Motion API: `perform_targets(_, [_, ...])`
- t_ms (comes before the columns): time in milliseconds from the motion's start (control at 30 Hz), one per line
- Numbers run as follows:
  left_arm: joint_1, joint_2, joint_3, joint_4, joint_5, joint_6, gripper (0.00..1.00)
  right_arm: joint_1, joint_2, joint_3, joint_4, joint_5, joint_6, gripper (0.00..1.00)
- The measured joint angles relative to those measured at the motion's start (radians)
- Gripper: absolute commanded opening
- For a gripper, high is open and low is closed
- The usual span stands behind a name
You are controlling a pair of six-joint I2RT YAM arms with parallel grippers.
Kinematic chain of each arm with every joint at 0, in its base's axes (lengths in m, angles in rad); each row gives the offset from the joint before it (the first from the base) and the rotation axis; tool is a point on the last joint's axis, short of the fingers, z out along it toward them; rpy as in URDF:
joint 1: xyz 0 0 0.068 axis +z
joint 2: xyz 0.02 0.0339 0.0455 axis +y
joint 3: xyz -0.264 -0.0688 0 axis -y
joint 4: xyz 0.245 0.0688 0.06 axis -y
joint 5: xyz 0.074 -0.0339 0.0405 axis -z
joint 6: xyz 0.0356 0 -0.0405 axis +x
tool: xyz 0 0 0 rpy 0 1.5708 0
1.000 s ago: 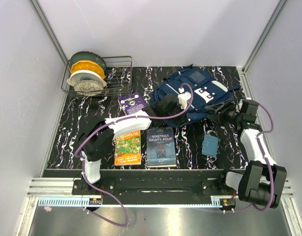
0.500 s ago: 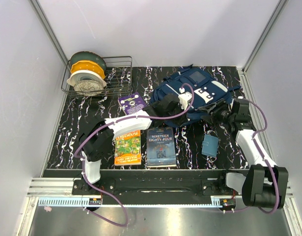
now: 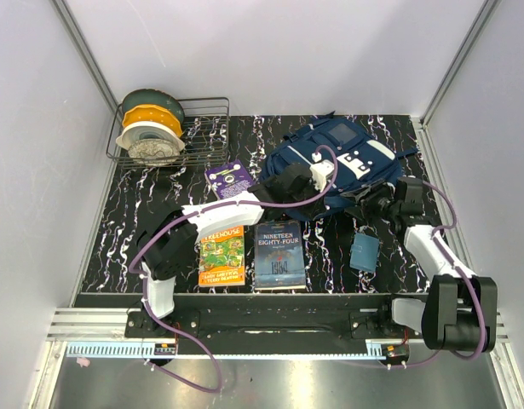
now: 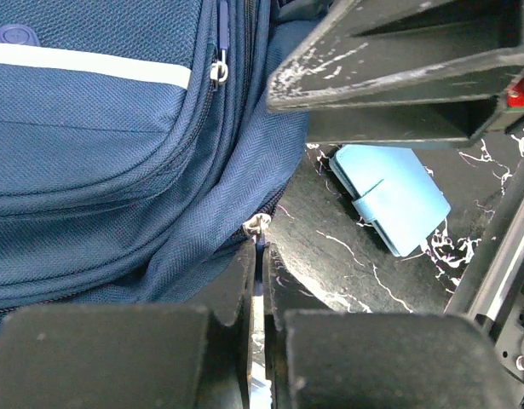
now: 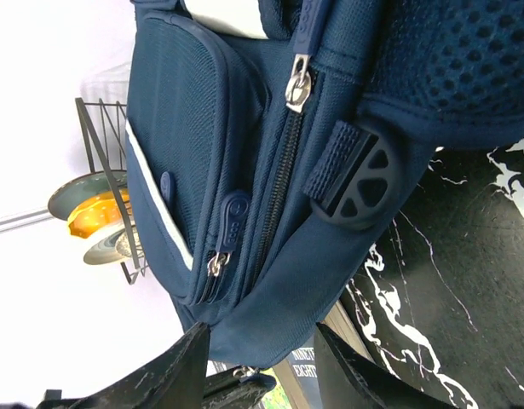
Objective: Pack the student bag
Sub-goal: Unzip the student bag at the center of the board.
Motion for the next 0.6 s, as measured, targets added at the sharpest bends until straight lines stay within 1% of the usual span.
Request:
perform_targets(67, [-0.002,0.000,0.000,0.000,0.000,0.010,0.00,0.000,0.027,0.000,0.023,0.005,0.003,0.55])
perform_targets(133, [-0.006,0.000,0.000,0.000,-0.002,0.023,0.00,0.001,0.061,0.000,0.057,0.005,0.006,0.50])
perform_targets(167, [-0.010,0.000,0.000,0.000,-0.002,0.034,0.00,0.002,0.080,0.000,0.078,0.003,0.009,0.45])
perform_targets(200, [-0.013,0.000,0.000,0.000,-0.003,0.042,0.00,0.002,0.100,0.002,0.096,0.000,0.014,0.35])
perform_targets(267, [-0.019,0.000,0.000,0.000,-0.005,0.060,0.00,0.002,0.134,0.013,0.114,-0.005,0.017,0.24])
perform_targets(300, [-0.021,0.000,0.000,0.000,-0.009,0.068,0.00,0.002,0.150,0.021,0.119,-0.011,0.019,0.15])
perform_targets(400, [-0.021,0.000,0.000,0.001,-0.019,0.079,0.00,0.003,0.169,0.035,0.119,-0.021,0.016,0.01])
perform_targets(500, [-0.023,-0.001,0.000,0.001,-0.031,0.090,0.00,0.003,0.169,0.043,0.106,-0.015,0.001,0.00])
perform_targets(600, [-0.028,-0.004,-0.001,-0.001,-0.058,0.104,0.00,0.003,0.163,0.072,0.054,0.008,-0.038,0.00])
